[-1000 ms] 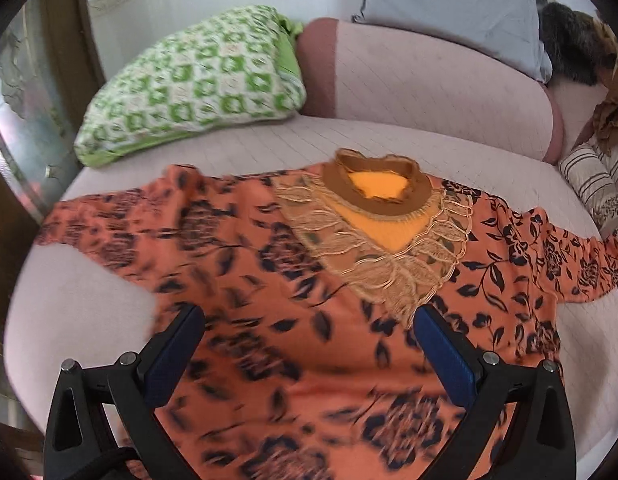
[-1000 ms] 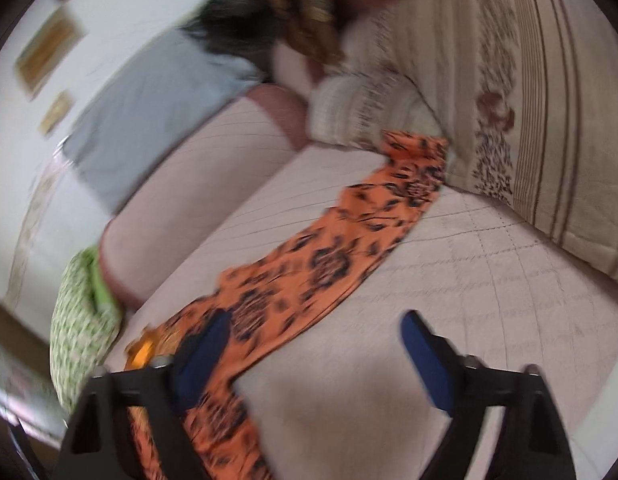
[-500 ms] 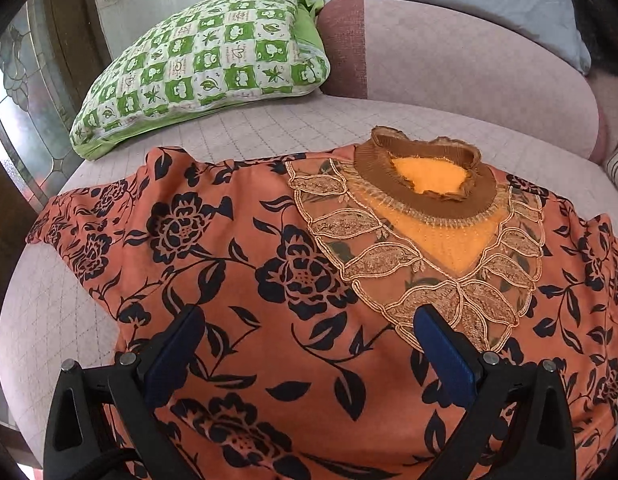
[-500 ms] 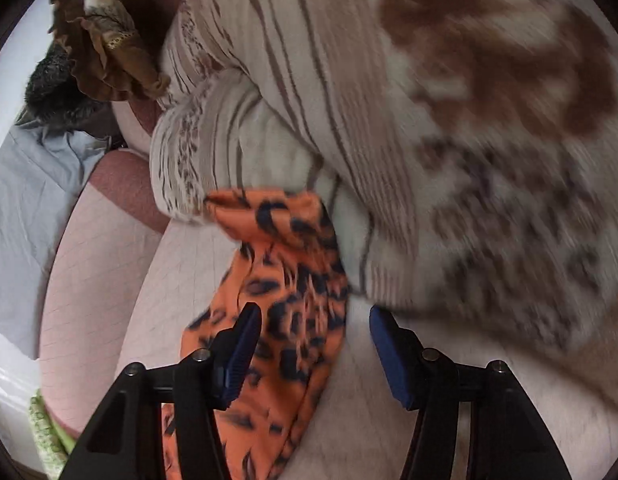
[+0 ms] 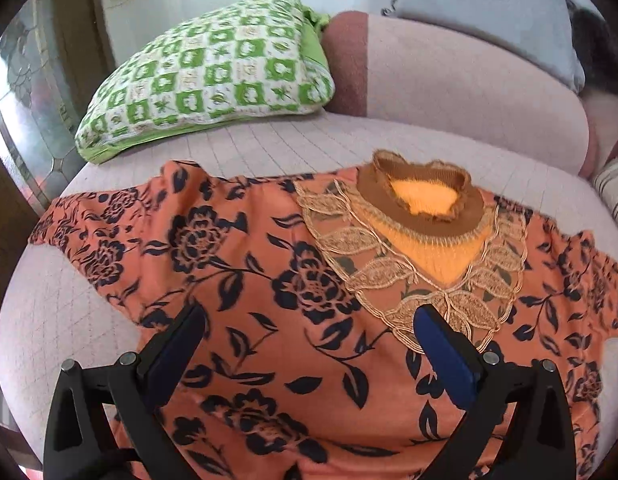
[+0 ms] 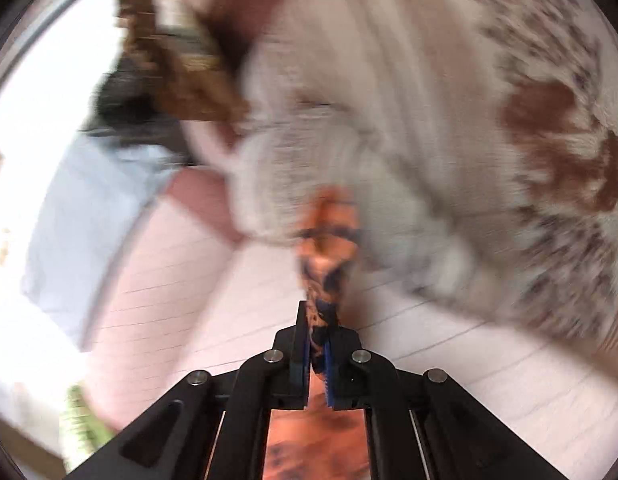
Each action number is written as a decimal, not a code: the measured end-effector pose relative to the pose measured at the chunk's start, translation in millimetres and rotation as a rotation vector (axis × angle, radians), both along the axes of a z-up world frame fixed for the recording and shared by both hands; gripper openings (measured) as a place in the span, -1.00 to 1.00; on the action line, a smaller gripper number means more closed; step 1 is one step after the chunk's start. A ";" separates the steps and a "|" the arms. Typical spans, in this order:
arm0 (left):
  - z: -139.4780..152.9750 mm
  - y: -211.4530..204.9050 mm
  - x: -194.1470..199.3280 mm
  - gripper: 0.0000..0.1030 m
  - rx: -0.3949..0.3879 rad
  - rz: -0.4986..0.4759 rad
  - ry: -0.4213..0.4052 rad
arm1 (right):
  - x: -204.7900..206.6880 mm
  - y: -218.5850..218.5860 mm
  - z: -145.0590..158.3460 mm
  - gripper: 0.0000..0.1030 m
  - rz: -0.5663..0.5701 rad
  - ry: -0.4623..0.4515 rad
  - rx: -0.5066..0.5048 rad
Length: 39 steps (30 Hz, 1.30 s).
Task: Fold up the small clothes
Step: 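Grasp the blouse sleeve cuff with the right gripper and lift it, then carry the sleeve across the blouse body and release it with the right gripper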
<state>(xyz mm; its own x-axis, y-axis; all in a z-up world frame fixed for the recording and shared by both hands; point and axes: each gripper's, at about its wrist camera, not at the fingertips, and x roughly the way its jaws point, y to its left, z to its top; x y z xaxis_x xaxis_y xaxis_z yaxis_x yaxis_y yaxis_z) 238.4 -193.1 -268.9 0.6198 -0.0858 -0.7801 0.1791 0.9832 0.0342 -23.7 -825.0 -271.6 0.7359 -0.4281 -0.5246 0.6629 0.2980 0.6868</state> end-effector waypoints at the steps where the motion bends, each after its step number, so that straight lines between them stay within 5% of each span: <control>1: 5.7 8.9 -0.3 1.00 -0.019 0.013 -0.006 | 7.0 8.7 9.6 -0.91 0.032 -0.048 0.025; 5: 19.1 38.0 4.2 1.00 -0.038 0.076 -0.047 | 55.5 78.9 51.2 -0.91 0.227 -0.134 0.038; 10: 22.2 87.4 17.6 1.00 -0.015 0.186 -0.081 | 140.0 195.3 67.4 -0.90 0.484 -0.209 0.120; 18: 34.0 164.7 38.4 1.00 -0.028 0.325 -0.082 | 253.7 380.2 16.7 -0.90 0.732 -0.264 0.327; 23: 37.8 200.0 43.8 1.00 -0.038 0.385 -0.069 | 311.8 477.5 -24.0 -0.76 0.878 -0.168 0.415; 24: 37.4 205.2 44.7 1.00 -0.042 0.396 -0.063 | 314.4 495.8 -28.8 -0.46 0.893 -0.137 0.421; 25: 36.8 211.5 45.6 1.00 -0.049 0.409 -0.054 | 321.9 511.3 -37.2 0.24 0.912 -0.090 0.426; 26: 35.2 219.0 47.3 1.00 -0.064 0.425 -0.042 | 316.6 531.1 -44.2 0.54 0.930 -0.086 0.439; 27: 34.6 223.0 48.1 1.00 -0.077 0.434 -0.036 | 316.8 540.0 -46.0 0.70 0.939 -0.098 0.453; 33: 34.5 216.5 51.9 1.00 -0.117 0.433 -0.021 | 306.8 542.9 -16.1 0.70 1.117 -0.094 0.285; 39: 35.1 168.5 50.7 1.00 -0.108 0.300 -0.024 | 248.0 461.5 8.2 0.68 0.935 -0.051 0.089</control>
